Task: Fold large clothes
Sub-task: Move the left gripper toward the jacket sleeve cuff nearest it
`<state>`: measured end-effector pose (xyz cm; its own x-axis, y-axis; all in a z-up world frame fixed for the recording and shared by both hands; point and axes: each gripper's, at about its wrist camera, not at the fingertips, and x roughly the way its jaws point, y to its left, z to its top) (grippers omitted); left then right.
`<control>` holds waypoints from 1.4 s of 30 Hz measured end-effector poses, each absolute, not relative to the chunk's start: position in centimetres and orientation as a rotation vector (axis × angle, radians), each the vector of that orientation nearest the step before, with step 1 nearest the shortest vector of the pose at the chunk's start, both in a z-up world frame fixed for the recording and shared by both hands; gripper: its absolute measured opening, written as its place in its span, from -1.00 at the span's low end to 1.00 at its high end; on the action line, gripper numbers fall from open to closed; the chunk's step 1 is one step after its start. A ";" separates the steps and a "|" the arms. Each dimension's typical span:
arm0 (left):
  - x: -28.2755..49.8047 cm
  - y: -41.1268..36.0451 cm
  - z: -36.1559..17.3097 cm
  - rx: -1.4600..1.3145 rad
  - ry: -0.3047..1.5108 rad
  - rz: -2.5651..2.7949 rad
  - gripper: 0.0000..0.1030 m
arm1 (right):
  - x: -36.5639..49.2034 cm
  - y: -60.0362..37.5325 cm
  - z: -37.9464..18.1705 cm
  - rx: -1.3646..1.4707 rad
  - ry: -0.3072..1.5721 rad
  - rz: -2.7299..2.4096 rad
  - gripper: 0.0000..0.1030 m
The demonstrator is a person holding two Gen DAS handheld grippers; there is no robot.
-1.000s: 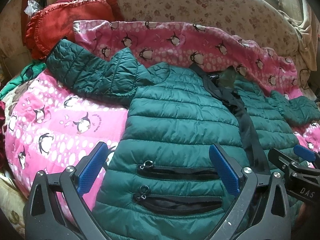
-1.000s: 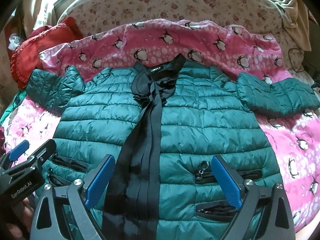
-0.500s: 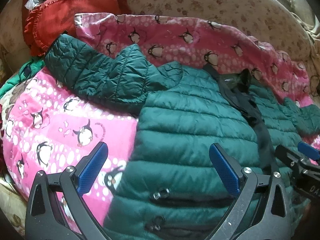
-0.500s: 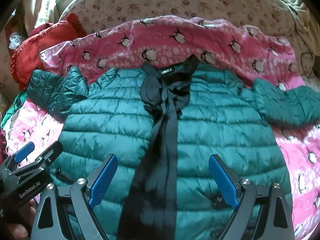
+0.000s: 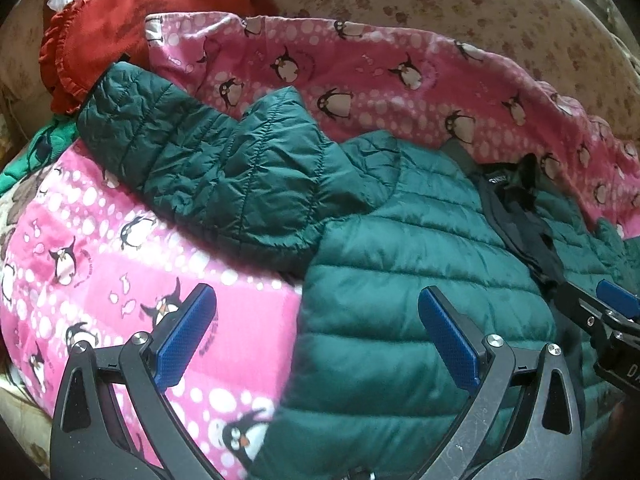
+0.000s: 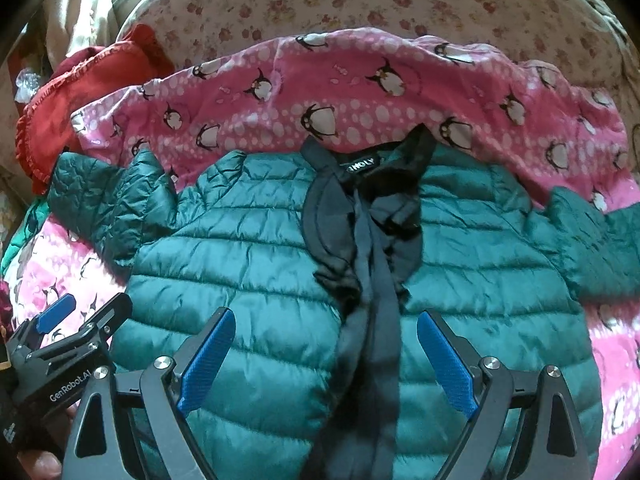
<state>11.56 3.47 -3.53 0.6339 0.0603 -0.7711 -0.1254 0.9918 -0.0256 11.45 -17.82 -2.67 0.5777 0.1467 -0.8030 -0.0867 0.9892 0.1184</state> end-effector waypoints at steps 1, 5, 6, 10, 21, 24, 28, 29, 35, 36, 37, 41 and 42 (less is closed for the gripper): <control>11.8 3.5 -3.6 -0.083 0.882 0.107 0.97 | 11.9 -17.6 -2.7 0.066 0.941 0.145 0.77; 12.9 3.8 -4.3 -0.097 0.901 0.114 0.97 | 13.3 -17.0 -3.2 0.080 0.936 0.159 0.77; 13.1 3.9 -4.5 -0.098 0.904 0.115 0.97 | 13.6 -16.8 -3.5 0.084 0.938 0.161 0.77; 13.6 3.9 -4.8 -0.098 0.909 0.118 0.97 | 14.4 -16.1 -4.4 0.072 0.939 0.168 0.77; 14.7 5.2 -5.5 -0.115 0.919 0.132 0.97 | 15.8 -16.2 -5.9 0.109 0.971 0.145 0.77; 14.8 5.5 -5.4 -0.111 0.915 0.138 0.97 | 15.9 -15.9 -6.1 0.106 0.974 0.142 0.77; 15.0 6.2 -5.3 -0.104 0.913 0.150 0.97 | 16.0 -15.6 -6.4 0.097 0.982 0.148 0.69; 15.0 6.4 -5.3 -0.103 0.911 0.154 0.97 | 16.0 -15.5 -6.5 0.094 0.984 0.146 0.69; 15.1 7.5 -5.1 -0.109 0.903 0.174 0.97 | 15.9 -15.1 -6.9 0.087 0.986 0.133 0.69; 15.1 7.6 -5.1 -0.110 0.904 0.176 0.97 | 15.9 -15.0 -6.9 0.082 0.984 0.130 0.69; 15.2 7.7 -5.1 -0.111 0.905 0.178 0.97 | 15.9 -14.8 -6.9 0.075 0.984 0.126 0.69; 15.1 8.3 -5.1 -0.113 0.903 0.187 0.97 | 15.8 -14.5 -6.9 0.057 0.987 0.128 0.69; 15.1 8.4 -5.1 -0.112 0.903 0.190 0.97 | 15.8 -14.4 -6.9 0.057 0.987 0.130 0.69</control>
